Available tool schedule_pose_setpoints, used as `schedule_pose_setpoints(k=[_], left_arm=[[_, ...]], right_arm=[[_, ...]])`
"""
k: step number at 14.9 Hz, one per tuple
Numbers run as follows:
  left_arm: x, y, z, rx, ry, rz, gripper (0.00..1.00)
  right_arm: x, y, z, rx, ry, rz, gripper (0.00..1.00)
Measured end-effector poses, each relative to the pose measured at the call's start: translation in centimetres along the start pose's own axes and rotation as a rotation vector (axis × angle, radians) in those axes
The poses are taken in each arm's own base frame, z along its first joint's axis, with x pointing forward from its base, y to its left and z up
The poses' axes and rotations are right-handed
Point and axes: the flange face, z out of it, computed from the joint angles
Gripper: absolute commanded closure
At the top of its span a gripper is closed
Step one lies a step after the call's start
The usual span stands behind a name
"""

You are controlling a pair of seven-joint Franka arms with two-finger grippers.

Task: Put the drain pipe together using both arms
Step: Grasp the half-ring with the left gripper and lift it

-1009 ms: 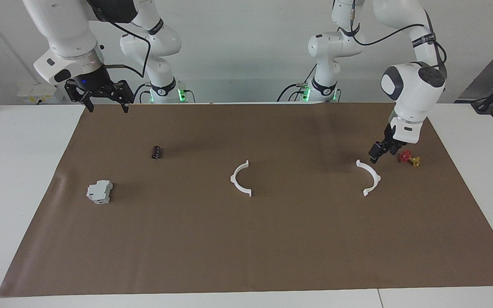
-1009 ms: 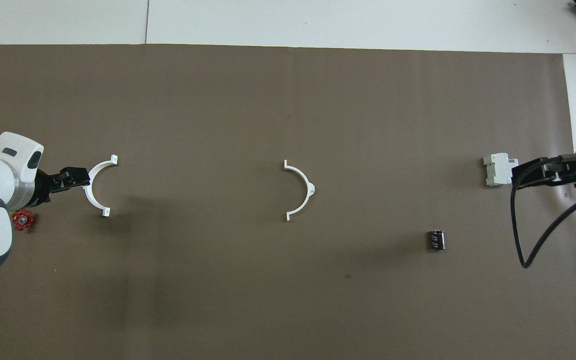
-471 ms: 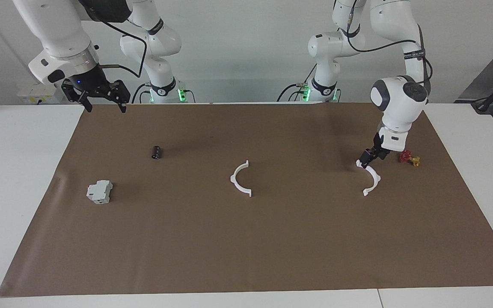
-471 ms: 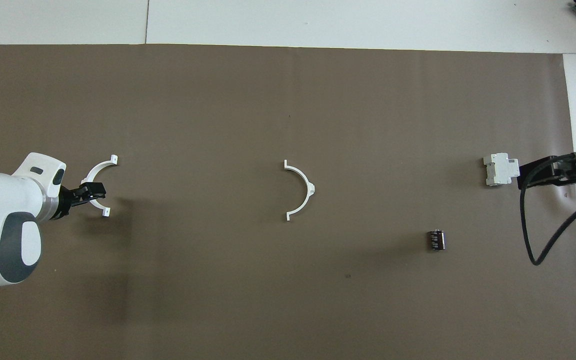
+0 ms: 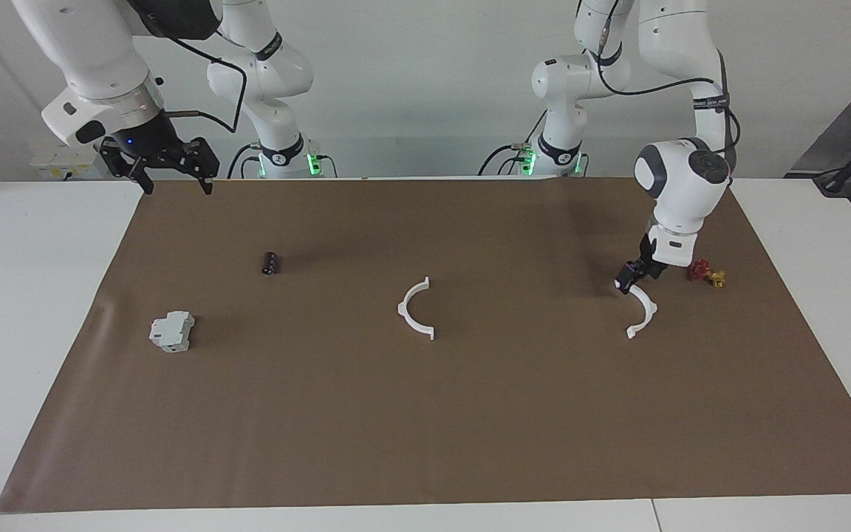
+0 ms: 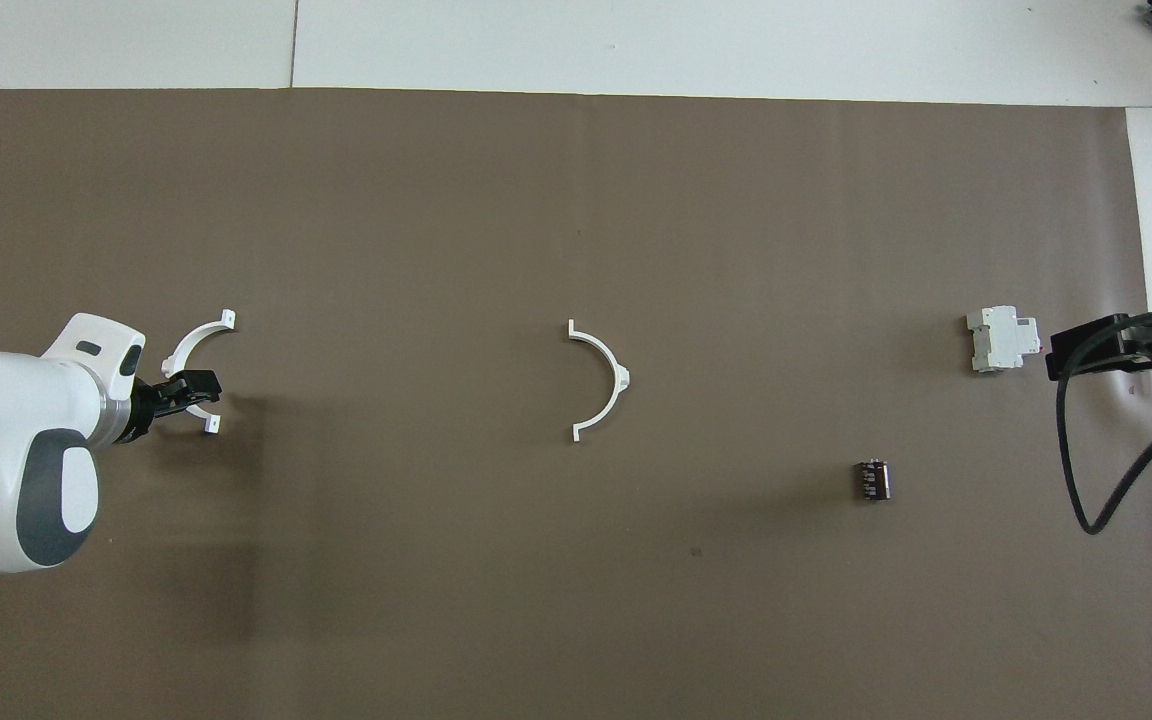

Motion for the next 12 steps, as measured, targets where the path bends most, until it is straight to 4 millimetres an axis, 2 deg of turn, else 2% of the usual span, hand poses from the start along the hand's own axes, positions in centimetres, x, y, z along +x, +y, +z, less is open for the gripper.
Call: schedule_pose_setpoints(k=[8, 12], left_arm=[[0.0, 0.01, 0.24, 0.001, -0.002, -0.002, 0.0], [-0.11, 0.32, 0.29, 0.0, -0.002, -0.007, 0.06]], right_arm=[[0.0, 0.0, 0.0, 0.0, 0.0, 0.0, 0.0], [0.0, 0.0, 0.0, 0.0, 0.0, 0.0, 0.0]])
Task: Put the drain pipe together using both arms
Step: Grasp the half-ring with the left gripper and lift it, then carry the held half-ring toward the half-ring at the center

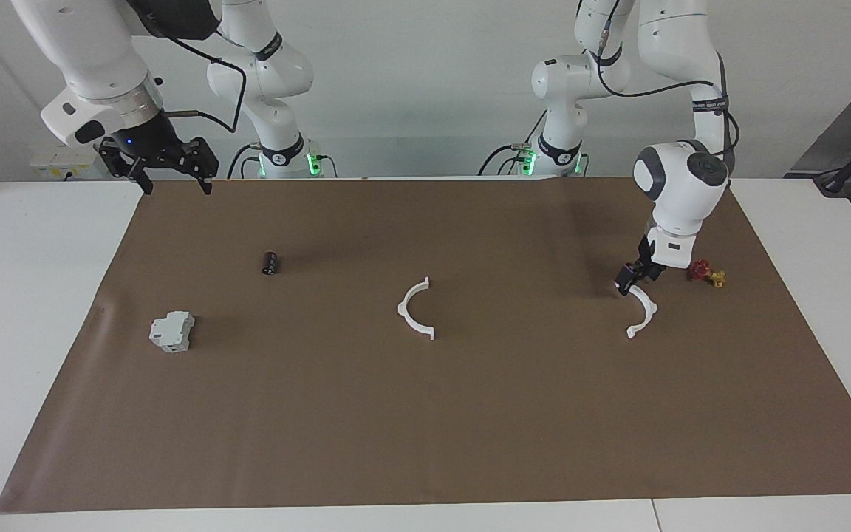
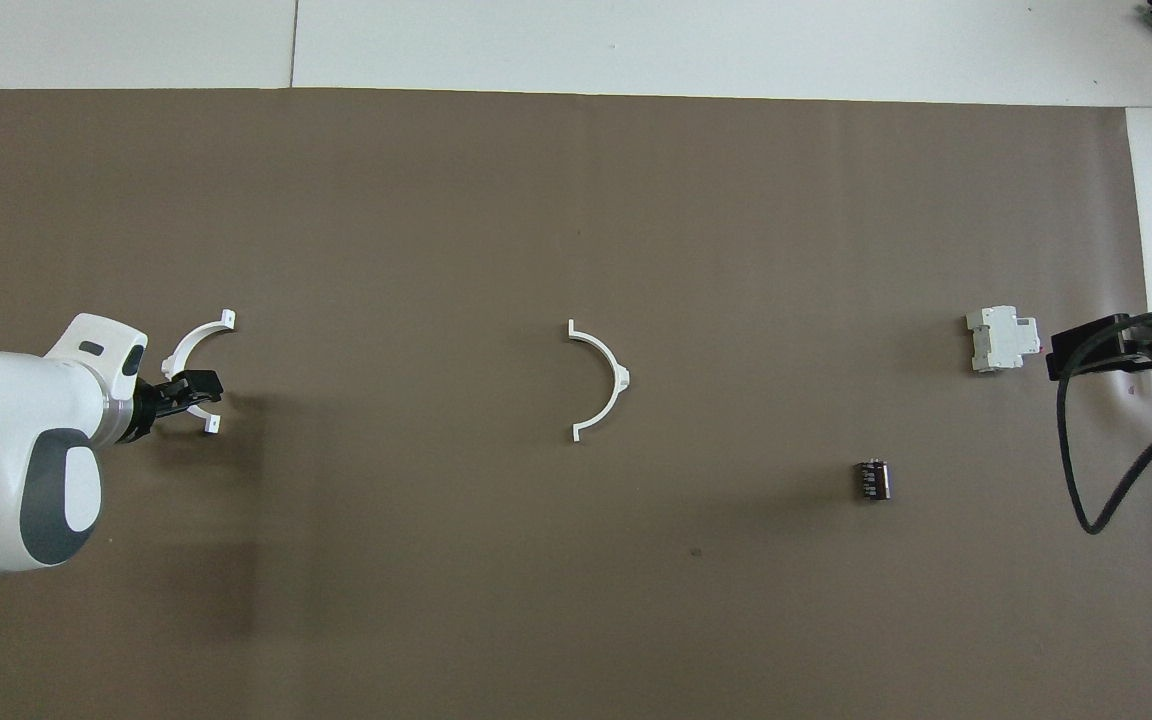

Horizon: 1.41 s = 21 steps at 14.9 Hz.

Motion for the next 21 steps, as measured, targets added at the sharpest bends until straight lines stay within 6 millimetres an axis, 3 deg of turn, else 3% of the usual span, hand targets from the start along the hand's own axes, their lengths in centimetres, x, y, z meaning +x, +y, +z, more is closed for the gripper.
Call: schedule_pose_setpoints(k=[6, 8, 10, 13, 21], left_arm=[[-0.18, 0.38, 0.31, 0.001, -0.005, -0.023, 0.09], [-0.18, 0.39, 0.35, 0.001, -0.006, -0.023, 0.18], [-0.18, 0.4, 0.35, 0.001, -0.005, -0.023, 0.4], [-0.18, 0.41, 0.35, 0.001, -0.005, -0.022, 1.0], [-0.27, 0.72, 0.33, 0.0, -0.004, -0.024, 1.0]], right_arm=[[0.0, 0.0, 0.0, 0.0, 0.0, 0.0, 0.0], [0.0, 0.0, 0.0, 0.0, 0.0, 0.0, 0.0], [0.0, 0.0, 0.0, 0.0, 0.0, 0.0, 0.0], [0.0, 0.0, 0.0, 0.0, 0.0, 0.0, 0.0], [0.0, 0.0, 0.0, 0.0, 0.0, 0.0, 0.0]])
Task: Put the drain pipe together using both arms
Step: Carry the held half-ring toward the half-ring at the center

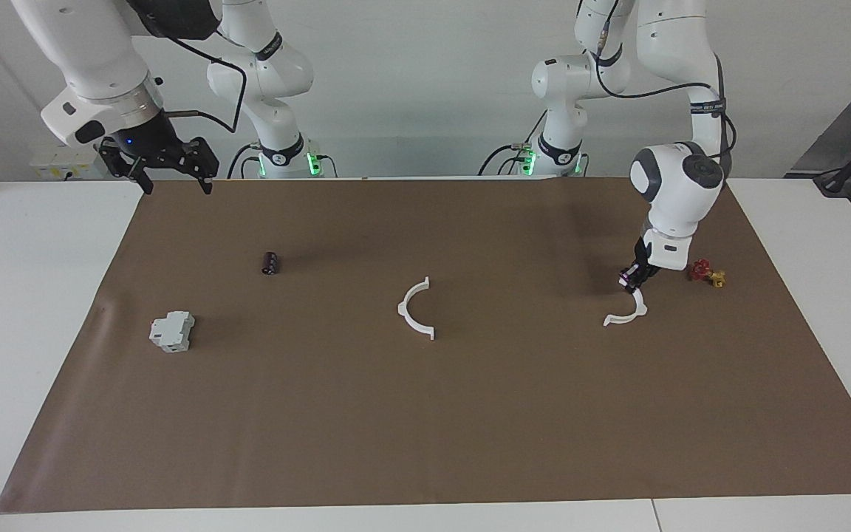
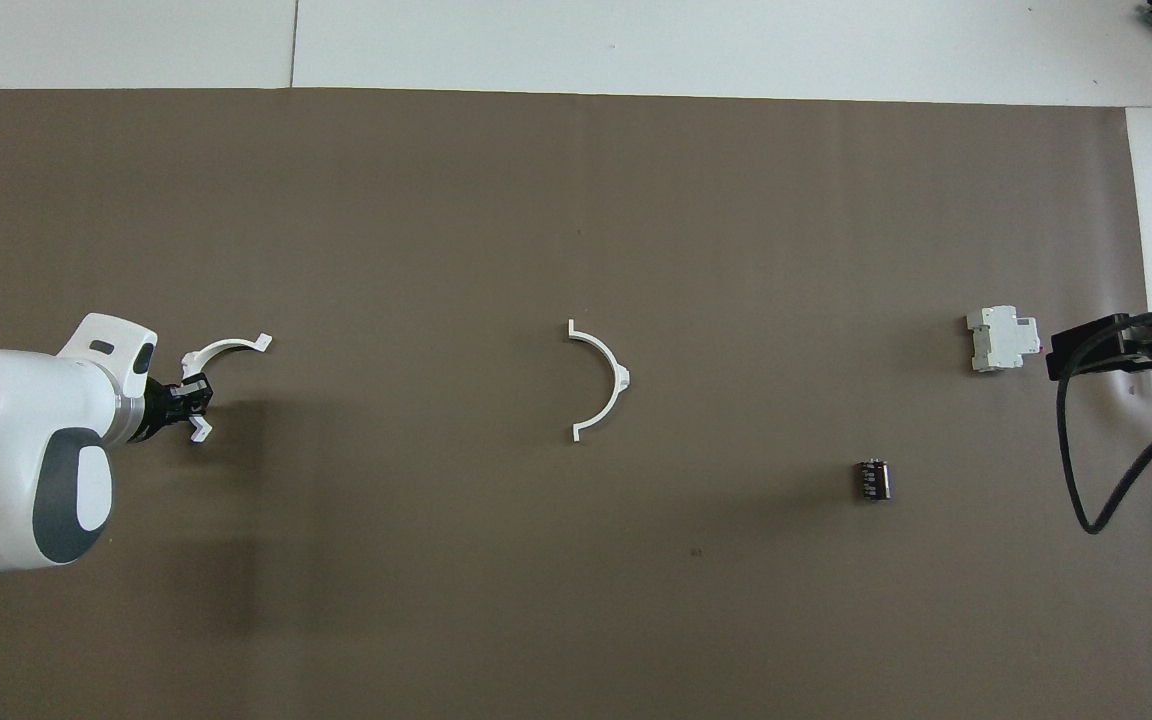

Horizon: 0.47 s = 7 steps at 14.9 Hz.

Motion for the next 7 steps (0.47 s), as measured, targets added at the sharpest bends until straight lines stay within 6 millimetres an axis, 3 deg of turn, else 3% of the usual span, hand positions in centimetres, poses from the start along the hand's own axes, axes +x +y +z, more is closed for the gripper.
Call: schedule_pose_setpoints(k=[3, 7], left_arm=[[-0.9, 3.1, -0.4, -0.008, 0.004, -0.096, 1.0], [-2.2, 10.5, -3.0, -0.028, 0.007, -0.298, 1.0]], right_arm=[[0.0, 0.0, 0.0, 0.0, 0.0, 0.0, 0.0], [0.0, 0.0, 0.0, 0.0, 0.0, 0.0, 0.0]])
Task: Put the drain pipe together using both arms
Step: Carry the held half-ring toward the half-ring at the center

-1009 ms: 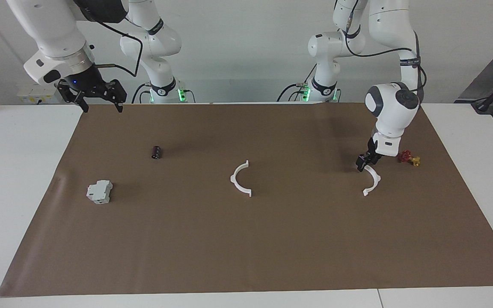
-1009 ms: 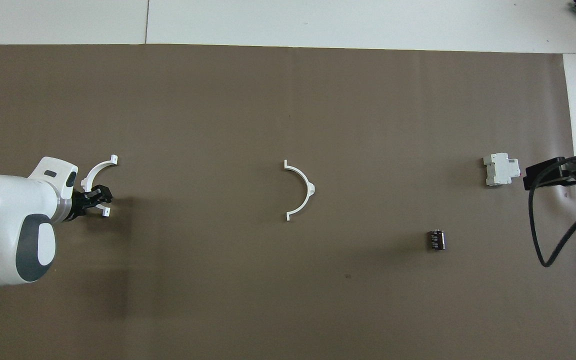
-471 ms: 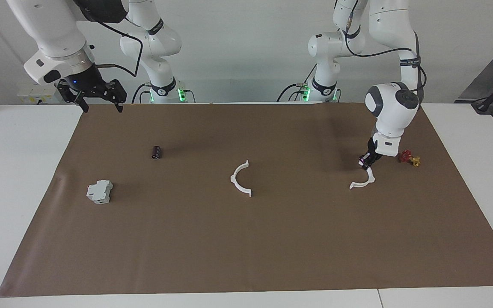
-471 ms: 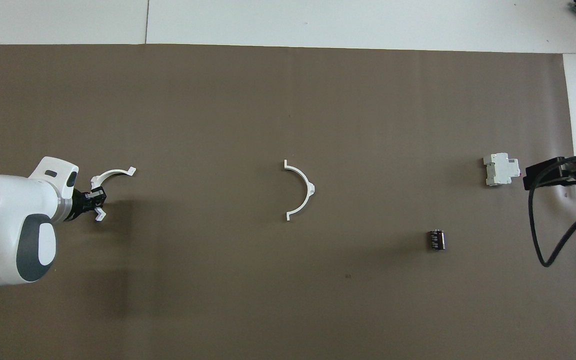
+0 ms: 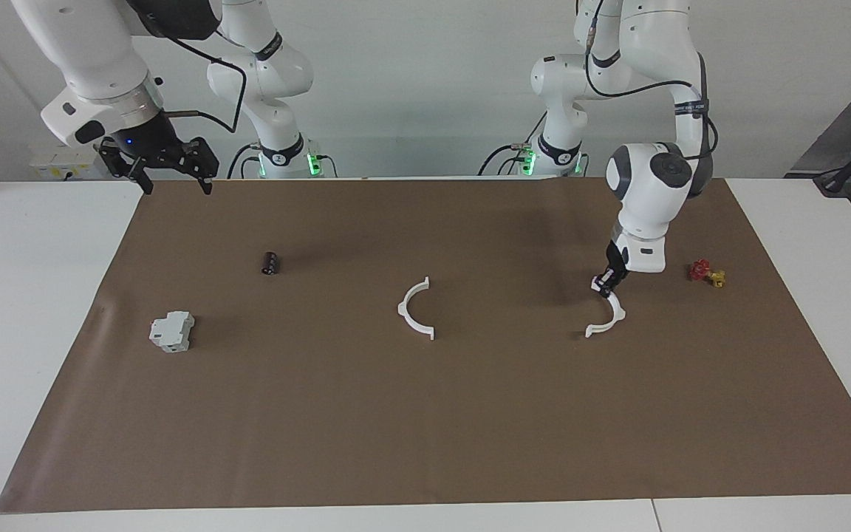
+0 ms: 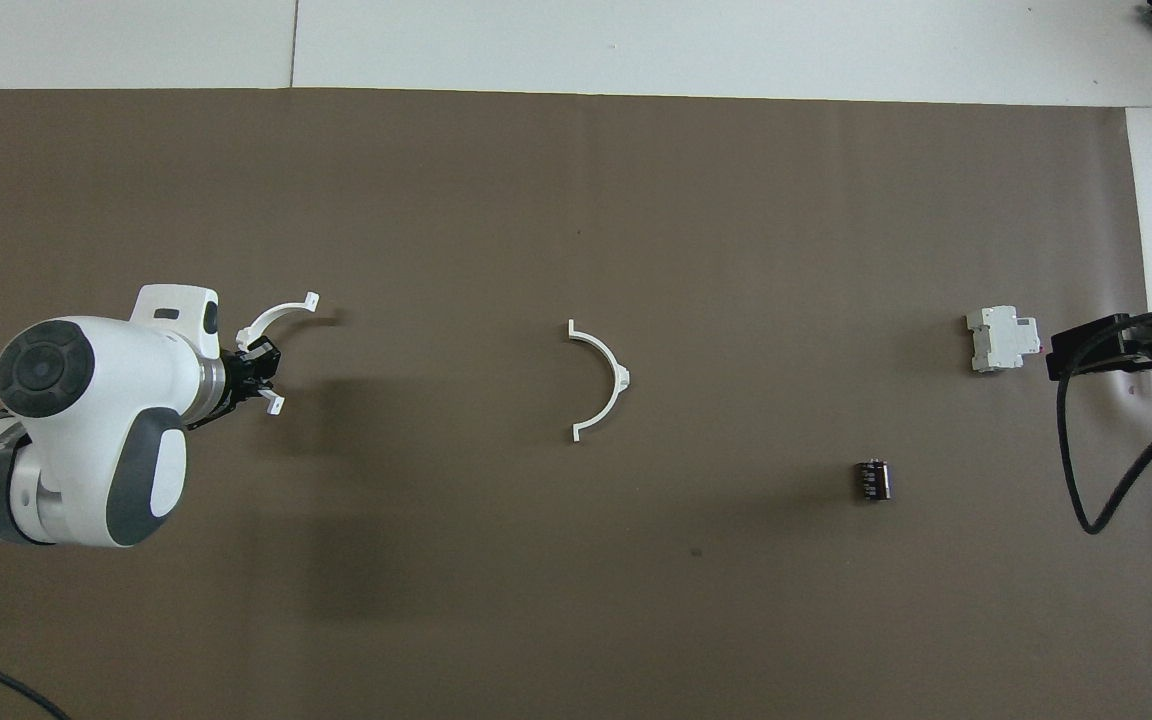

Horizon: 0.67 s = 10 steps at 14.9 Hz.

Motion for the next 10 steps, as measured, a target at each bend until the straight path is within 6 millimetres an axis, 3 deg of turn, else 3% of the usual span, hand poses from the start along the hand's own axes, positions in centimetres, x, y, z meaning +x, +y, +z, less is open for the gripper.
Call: schedule_pose_setpoints(k=[4, 8, 10], left_arm=[[-6.0, 4.7, 0.3, 0.0, -0.016, -0.138, 1.0], [-13.9, 8.9, 0.0, 0.02, -0.039, -0.139, 1.0], [-16.3, 10.4, -0.9, 0.018, -0.042, -0.164, 1.0]], right_arm=[[0.0, 0.0, 0.0, 0.0, 0.0, 0.0, 0.0], [0.0, 0.0, 0.0, 0.0, 0.0, 0.0, 0.0], [0.0, 0.0, 0.0, 0.0, 0.0, 0.0, 0.0]])
